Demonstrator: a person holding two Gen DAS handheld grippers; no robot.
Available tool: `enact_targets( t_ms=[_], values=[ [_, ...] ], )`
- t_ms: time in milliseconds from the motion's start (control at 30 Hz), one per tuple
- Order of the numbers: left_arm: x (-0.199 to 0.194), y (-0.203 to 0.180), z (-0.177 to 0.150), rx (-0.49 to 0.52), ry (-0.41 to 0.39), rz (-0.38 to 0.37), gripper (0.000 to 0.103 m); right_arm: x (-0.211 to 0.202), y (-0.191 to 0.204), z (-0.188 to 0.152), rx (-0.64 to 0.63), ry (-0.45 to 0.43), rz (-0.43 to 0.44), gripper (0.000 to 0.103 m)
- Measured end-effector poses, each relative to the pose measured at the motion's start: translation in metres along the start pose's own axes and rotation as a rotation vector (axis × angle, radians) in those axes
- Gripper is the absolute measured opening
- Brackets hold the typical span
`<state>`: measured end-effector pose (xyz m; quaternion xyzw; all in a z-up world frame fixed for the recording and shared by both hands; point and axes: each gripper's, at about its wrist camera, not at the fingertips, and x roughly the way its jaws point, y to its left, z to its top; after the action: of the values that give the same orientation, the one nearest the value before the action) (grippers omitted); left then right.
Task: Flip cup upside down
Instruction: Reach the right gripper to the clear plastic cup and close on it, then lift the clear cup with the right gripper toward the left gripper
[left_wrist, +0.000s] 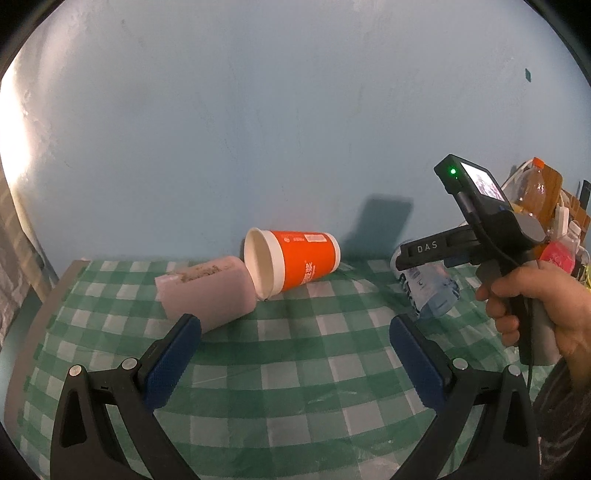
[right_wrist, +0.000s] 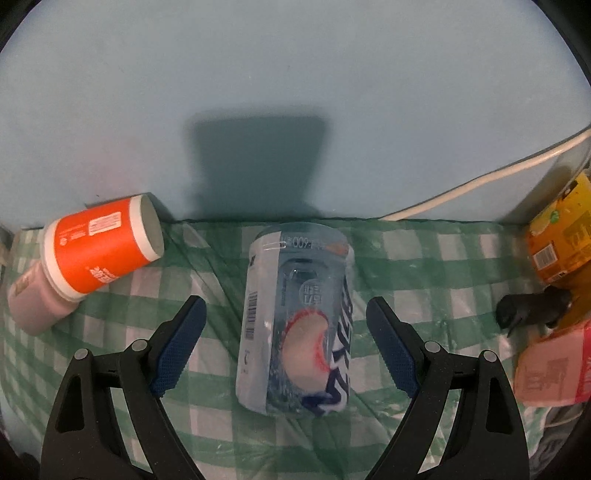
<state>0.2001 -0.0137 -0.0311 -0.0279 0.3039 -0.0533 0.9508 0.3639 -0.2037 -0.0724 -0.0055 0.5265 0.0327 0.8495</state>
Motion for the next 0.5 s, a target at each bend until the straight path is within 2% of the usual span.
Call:
enact_targets(
  t_ms=[100,200,500],
  values=[
    [0.006,0.002,0.002,-0.007,0.011,-0.012,0.103,0.008,-0.002,0.003,0.016,0.018,0.002,0.086],
    [0.01,0.003,0.004,-0.009,0.017,-0.01,0.103,0.013,-0.008,0.003,0.039,0.033,0.034,0.071],
    [0.025,0.008,0.012,-0.038,0.05,-0.018,0.103,-0.005,-0.021,-0.021,0.057,0.005,0.169,0.069]
  ],
)
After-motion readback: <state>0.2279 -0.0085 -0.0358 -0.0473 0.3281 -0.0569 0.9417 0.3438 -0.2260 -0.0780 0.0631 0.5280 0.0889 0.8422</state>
